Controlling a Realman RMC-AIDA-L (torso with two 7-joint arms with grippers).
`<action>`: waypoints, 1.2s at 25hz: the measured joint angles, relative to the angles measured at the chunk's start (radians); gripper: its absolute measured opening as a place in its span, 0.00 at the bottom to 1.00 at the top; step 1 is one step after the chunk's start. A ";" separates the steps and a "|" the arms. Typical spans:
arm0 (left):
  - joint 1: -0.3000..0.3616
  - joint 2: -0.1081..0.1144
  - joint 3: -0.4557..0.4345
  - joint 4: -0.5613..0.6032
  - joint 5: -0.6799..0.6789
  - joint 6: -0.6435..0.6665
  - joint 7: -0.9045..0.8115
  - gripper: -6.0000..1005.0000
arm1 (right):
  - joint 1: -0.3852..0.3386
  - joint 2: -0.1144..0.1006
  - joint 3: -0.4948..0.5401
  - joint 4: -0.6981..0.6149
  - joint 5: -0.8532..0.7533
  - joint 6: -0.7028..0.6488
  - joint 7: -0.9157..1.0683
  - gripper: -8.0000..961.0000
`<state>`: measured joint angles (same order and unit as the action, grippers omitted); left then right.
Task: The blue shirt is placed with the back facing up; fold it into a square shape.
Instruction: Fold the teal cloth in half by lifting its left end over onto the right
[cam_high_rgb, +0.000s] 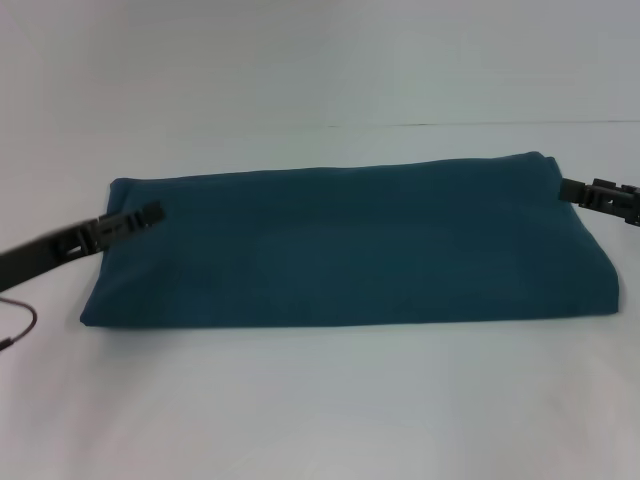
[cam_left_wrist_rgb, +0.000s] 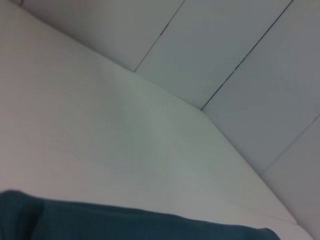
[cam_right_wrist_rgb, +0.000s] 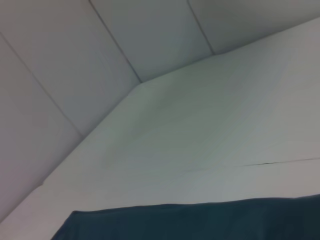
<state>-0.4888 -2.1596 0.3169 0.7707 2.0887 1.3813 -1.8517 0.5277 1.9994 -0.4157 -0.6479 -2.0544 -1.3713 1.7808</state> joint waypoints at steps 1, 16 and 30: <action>0.010 -0.001 -0.003 0.001 0.000 0.014 -0.011 0.93 | -0.001 -0.003 0.000 0.000 0.000 -0.012 0.001 0.87; 0.102 0.002 -0.055 0.049 0.008 0.131 -0.177 0.92 | 0.008 -0.066 -0.028 -0.001 -0.011 -0.058 0.076 0.87; 0.115 0.017 -0.058 0.110 0.164 0.232 -0.391 0.92 | 0.012 -0.070 -0.024 -0.015 -0.012 -0.035 0.080 0.87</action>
<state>-0.3735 -2.1423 0.2586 0.8810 2.2522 1.6135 -2.2427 0.5401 1.9296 -0.4395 -0.6627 -2.0663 -1.4059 1.8607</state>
